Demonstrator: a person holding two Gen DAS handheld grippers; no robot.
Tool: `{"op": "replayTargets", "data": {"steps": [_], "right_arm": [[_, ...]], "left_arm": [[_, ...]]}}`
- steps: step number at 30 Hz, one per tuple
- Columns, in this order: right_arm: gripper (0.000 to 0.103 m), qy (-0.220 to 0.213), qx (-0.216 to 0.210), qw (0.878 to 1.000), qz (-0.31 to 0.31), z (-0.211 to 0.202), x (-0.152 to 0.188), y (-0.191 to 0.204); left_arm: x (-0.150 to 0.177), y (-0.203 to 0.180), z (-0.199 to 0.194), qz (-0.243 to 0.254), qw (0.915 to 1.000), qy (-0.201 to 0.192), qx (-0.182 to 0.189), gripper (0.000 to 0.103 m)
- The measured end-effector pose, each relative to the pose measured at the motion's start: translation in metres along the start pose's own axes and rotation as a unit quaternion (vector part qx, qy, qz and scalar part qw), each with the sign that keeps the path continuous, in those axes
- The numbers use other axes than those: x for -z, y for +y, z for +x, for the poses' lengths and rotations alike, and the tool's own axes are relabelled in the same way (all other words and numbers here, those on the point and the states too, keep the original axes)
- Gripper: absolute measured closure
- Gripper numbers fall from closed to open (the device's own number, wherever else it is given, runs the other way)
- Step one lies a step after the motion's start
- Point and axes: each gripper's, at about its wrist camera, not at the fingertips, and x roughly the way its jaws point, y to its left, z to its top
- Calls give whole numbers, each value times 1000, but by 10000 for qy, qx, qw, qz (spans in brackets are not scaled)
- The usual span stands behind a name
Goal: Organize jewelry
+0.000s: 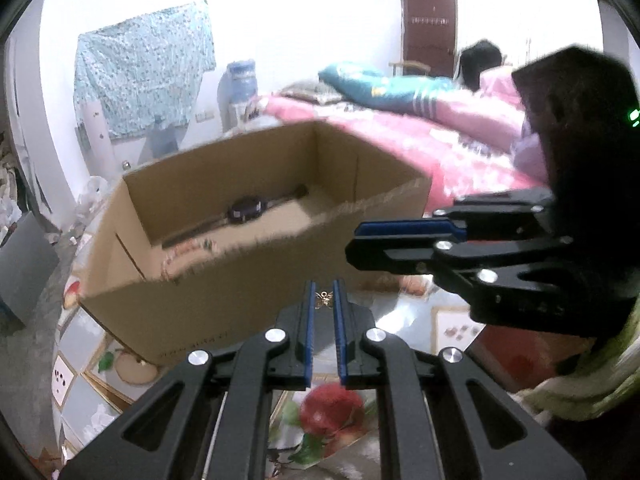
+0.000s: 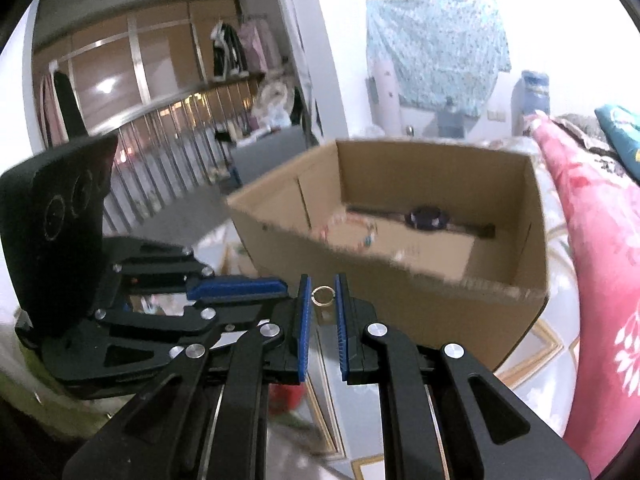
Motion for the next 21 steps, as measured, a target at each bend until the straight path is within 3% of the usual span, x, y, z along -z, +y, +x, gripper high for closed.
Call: {"op": "replayTargets", "data": {"steps": [5, 11, 21], "right_arm": [[93, -313, -12, 9993, 194, -8, -24, -9], [93, -309, 267, 9985, 376, 5, -47, -24], [93, 163, 767, 9954, 547, 39, -57, -44]], "left_arm": [[-23, 8, -16, -78, 9994, -317, -70, 95], [-51, 20, -10, 2, 9982, -521, -287, 95], [-67, 49, 54, -227, 9983, -20, -536, 94]]}}
